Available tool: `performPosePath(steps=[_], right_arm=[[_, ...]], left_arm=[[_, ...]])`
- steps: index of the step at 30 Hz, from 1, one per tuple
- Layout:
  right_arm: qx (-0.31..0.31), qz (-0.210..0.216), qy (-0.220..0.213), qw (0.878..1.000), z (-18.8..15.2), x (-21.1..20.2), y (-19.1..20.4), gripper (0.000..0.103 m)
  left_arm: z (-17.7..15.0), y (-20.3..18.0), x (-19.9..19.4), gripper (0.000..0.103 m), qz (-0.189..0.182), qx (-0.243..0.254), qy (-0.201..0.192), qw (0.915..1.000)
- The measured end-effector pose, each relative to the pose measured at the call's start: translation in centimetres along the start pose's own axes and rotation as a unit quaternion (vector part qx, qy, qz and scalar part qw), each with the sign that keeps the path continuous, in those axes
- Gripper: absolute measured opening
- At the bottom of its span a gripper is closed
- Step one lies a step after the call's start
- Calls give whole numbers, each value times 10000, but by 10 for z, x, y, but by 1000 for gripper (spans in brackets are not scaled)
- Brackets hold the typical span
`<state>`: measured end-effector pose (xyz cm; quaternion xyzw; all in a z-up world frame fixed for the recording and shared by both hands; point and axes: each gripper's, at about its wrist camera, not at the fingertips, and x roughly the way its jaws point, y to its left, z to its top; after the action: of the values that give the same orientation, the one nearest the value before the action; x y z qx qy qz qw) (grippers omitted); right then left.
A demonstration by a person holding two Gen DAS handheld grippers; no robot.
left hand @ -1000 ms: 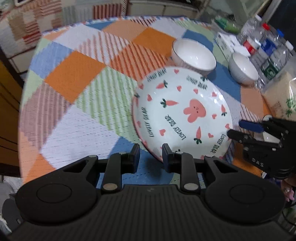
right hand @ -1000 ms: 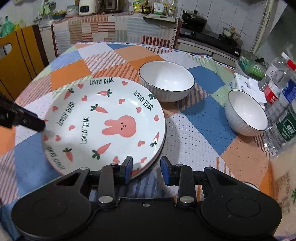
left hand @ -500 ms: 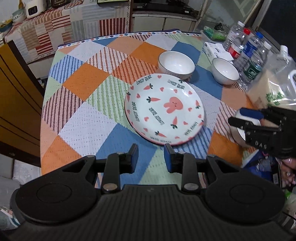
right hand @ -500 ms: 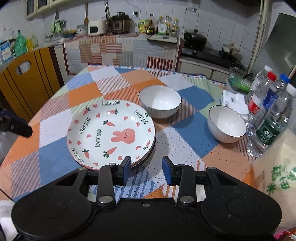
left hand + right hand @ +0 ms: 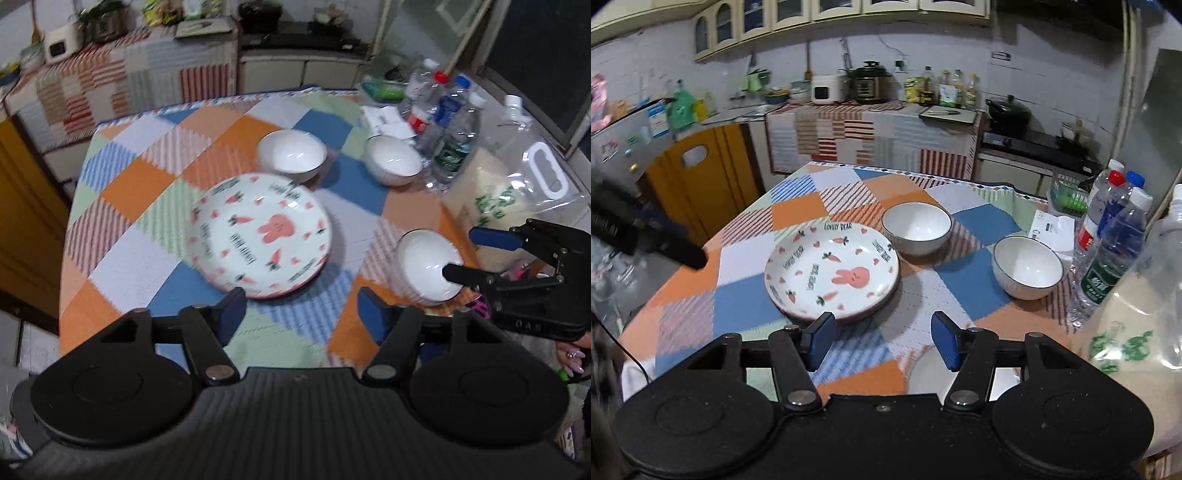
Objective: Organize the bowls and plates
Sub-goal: 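Move both grippers to the white bowl by the rice bag and grasp its rim, then lift the white bowl with both grippers and carry it toward the other bowls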
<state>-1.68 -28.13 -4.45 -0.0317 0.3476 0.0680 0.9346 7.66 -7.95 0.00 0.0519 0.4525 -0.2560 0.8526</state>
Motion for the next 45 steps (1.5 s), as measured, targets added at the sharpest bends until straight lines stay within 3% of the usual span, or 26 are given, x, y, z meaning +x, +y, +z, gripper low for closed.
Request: performPosePath(steps=[6, 17, 19, 24, 27, 29, 32, 41, 45], right_arm=[[158, -327, -153, 9992, -33, -1, -46, 63], [932, -745, 417, 9920, -81, 58, -83, 62], [1060, -856, 541, 9892, -84, 70, -87, 57], [1570, -869, 728, 9811, -91, 91, -100, 21], [1932, -807, 741, 9750, -95, 95, -107, 17], [2107, -781, 750, 9715, -95, 97, -109, 16], [2397, -673, 784, 9653, -94, 95, -112, 15], [3014, -115, 945, 9487, -87, 97, -110, 14], [3025, 113, 983, 9480, -79, 93, -96, 14]], left_arm=[[8, -47, 44, 78, -350, 421, 21, 9985], [8, -88, 154, 76, -751, 482, 466, 9949], [4, -89, 165, 76, -914, 308, 464, 9943], [-7, -95, 185, 76, -1086, 49, 670, 9918], [-8, -94, 196, 62, -1094, -100, 866, 9902], [-8, -93, 200, 36, -1004, -117, 874, 9910], [-5, -90, 198, 20, -1032, -117, 786, 9915], [-1, -59, 185, 16, -1203, -499, 1001, 9864], [-4, -45, 166, 16, -1216, -482, 1108, 9852]])
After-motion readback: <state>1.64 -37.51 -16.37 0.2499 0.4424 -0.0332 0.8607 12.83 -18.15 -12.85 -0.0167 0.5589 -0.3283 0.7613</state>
